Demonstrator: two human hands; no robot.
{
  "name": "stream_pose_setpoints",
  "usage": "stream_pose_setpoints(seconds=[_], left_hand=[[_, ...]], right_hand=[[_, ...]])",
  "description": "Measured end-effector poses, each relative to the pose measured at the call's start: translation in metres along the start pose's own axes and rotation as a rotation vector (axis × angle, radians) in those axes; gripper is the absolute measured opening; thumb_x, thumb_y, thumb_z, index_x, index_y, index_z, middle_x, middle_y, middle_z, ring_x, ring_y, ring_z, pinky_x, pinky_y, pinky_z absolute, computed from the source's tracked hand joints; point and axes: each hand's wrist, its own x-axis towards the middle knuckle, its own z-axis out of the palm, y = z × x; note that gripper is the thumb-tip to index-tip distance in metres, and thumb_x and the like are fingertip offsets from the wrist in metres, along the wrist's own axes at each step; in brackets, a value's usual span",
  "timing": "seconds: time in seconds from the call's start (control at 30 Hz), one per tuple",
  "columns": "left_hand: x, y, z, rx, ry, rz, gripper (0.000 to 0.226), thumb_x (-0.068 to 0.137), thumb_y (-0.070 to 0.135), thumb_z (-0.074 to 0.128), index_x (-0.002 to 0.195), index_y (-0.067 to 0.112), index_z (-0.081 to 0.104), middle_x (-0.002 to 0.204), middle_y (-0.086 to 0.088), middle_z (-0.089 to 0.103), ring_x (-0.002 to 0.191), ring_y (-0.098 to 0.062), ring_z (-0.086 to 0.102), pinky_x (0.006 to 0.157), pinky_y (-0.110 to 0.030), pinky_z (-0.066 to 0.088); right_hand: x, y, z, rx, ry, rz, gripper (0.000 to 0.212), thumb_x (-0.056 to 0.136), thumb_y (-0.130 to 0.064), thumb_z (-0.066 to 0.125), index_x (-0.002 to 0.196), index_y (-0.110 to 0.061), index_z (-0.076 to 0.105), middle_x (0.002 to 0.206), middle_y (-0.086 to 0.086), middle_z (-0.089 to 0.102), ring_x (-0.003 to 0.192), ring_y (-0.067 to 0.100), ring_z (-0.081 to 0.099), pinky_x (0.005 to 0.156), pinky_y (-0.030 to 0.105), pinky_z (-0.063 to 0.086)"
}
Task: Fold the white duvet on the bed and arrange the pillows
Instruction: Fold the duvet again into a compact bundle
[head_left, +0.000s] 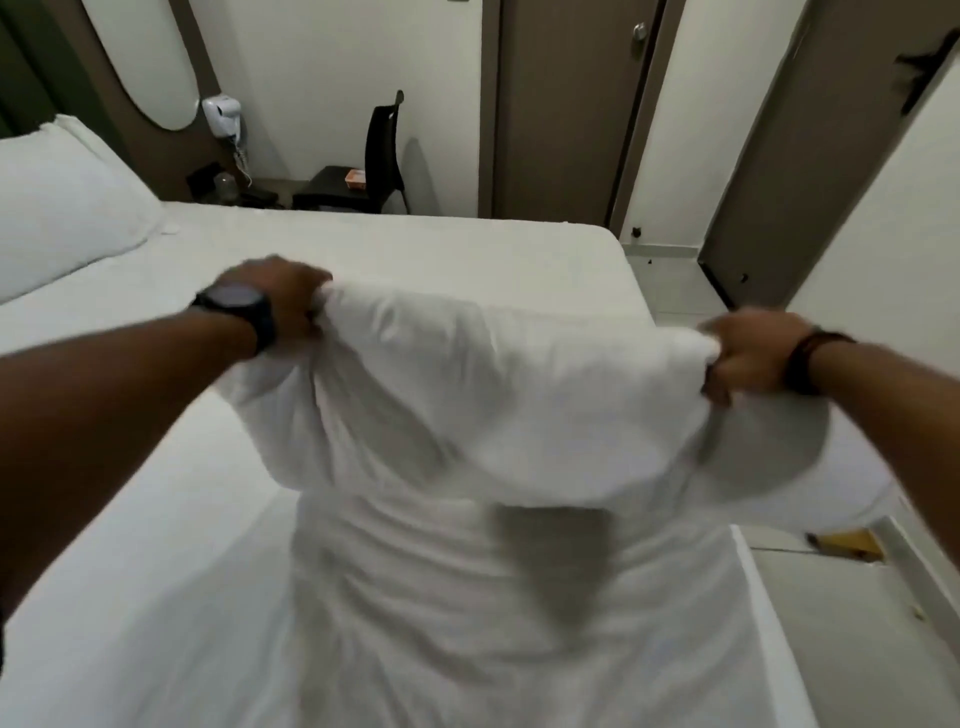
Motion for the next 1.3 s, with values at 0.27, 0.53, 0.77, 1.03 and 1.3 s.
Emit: stream_pose_setpoints(seconds=[0.27, 0.53, 0.77, 1.03, 1.3], left_hand=[[0.157, 0.040, 0.098, -0.112, 0.290, -0.056, 0.076, 0.081, 0.043, 0.066, 0.144, 0.018, 0.033, 0.149, -0.025, 0.027, 0.136, -0.042, 0.026, 0.109, -0.052, 0.023], [0.164, 0.078, 0.291, -0.058, -0.423, -0.050, 0.118, 0.059, 0.087, 0.048, 0.146, 0.038, -0.013, 0.159, 0.003, -0.008, 0.146, -0.022, 0.003, 0.115, -0.050, 0.013], [0.130, 0.062, 0.395, -0.034, -0.199, -0.085, 0.113, 0.064, 0.069, 0.064, 0.147, 0.035, -0.005, 0.159, 0.002, 0.003, 0.144, -0.023, 0.009, 0.115, -0.044, 0.007], [0.144, 0.060, 0.394, -0.049, -0.167, -0.078, 0.118, 0.055, 0.071, 0.069, 0.146, 0.037, 0.004, 0.158, 0.000, 0.011, 0.141, -0.026, 0.015, 0.111, -0.044, 0.010], [0.148, 0.027, 0.385, 0.051, 0.074, 0.023, 0.110, 0.062, 0.049, 0.076, 0.148, 0.018, 0.015, 0.152, -0.023, 0.021, 0.136, -0.045, 0.024, 0.109, -0.059, 0.015]], right_hand=[[0.177, -0.008, 0.043, 0.091, 0.517, 0.295, 0.072, 0.083, -0.026, 0.054, 0.147, -0.028, 0.023, 0.152, 0.015, 0.021, 0.142, 0.031, 0.013, 0.111, 0.054, 0.017], [0.271, 0.023, 0.215, 0.086, -0.012, 0.236, 0.098, 0.063, -0.094, 0.021, 0.146, -0.048, -0.006, 0.159, -0.007, -0.013, 0.145, 0.023, -0.015, 0.107, 0.068, -0.002], [0.267, 0.023, 0.343, 0.019, 0.287, 0.173, 0.098, 0.069, -0.091, 0.019, 0.148, -0.040, -0.009, 0.159, 0.001, -0.013, 0.144, 0.030, -0.015, 0.105, 0.070, -0.007], [0.276, 0.009, 0.331, 0.048, 0.408, 0.167, 0.111, 0.063, -0.090, 0.036, 0.151, -0.033, 0.000, 0.160, 0.011, -0.003, 0.144, 0.038, -0.004, 0.103, 0.074, -0.003], [0.307, -0.138, 0.337, -0.018, 0.367, -0.176, 0.110, 0.062, -0.055, 0.072, 0.150, -0.027, 0.013, 0.154, 0.009, 0.024, 0.141, 0.026, 0.021, 0.101, 0.074, 0.008]])
